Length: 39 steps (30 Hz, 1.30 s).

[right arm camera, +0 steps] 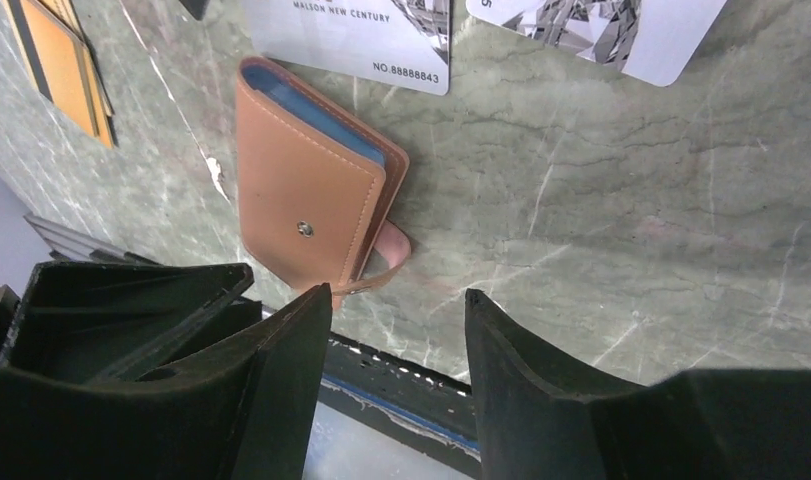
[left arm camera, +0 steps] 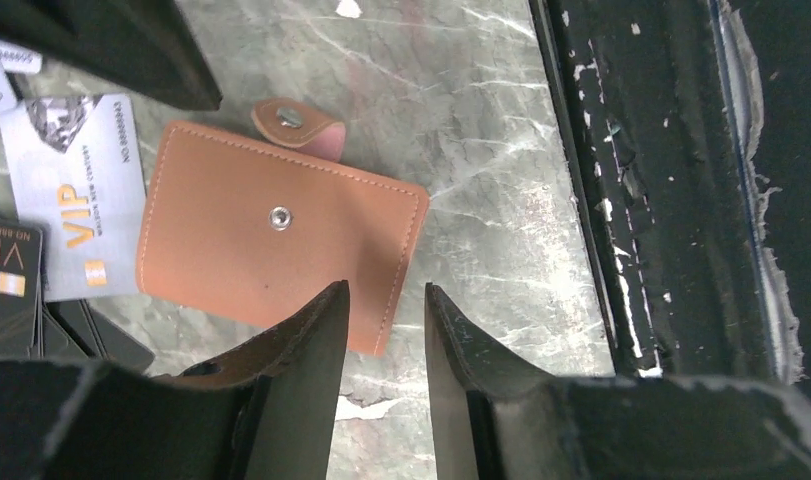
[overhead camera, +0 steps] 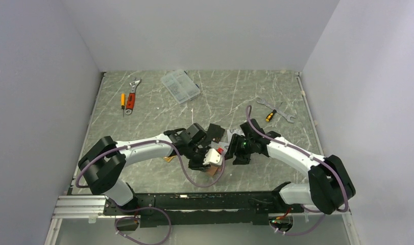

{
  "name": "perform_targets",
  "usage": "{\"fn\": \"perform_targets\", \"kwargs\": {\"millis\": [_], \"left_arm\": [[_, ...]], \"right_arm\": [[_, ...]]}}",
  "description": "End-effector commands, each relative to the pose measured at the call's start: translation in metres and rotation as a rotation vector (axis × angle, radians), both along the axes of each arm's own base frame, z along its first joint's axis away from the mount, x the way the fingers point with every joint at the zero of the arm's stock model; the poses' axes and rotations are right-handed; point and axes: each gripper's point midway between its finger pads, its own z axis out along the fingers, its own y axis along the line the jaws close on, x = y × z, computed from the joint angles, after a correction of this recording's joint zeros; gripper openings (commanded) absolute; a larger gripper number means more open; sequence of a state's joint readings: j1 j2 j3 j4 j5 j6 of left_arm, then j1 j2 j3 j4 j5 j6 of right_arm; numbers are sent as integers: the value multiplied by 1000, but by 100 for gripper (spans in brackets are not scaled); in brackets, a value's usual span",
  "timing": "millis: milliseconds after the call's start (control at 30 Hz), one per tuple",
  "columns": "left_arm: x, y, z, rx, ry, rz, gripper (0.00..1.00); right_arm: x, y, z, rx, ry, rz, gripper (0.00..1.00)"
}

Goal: Put the credit cards into the card holder
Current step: Close the card holder at the center of the board.

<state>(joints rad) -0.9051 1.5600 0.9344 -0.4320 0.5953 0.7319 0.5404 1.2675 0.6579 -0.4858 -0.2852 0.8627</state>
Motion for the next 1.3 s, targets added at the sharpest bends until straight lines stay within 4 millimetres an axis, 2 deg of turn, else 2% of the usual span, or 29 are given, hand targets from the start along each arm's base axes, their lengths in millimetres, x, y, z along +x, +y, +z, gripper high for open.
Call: {"fn": "perform_targets", "kwargs": {"millis": [0,133,233,300,700,833,1133,1267], "left_arm": [[-3,-3,-3,1,-157,-117,40],[-15,4,-17,61,-201,-231,41],[-9,1,-26,100,-269,-235,39],[-7,-2,-25,98,-283,-212,37],[-10,-8,-37,132,-286,-195,34],[-9,-6,-42,170,-272,-180,34],[-11,1,-51,207,-281,-161,28],[-12,5,-52,220,-292,-160,27]], "right_arm": [[-1,13,9,69,35,39,54],[1,17,3,67,70,42,51],[1,22,0,96,85,31,50],[3,23,-1,93,88,30,48],[15,22,16,63,48,26,48],[8,20,6,38,84,28,47],[-10,27,-11,1,144,98,38],[-10,31,-11,1,142,112,34]]}}
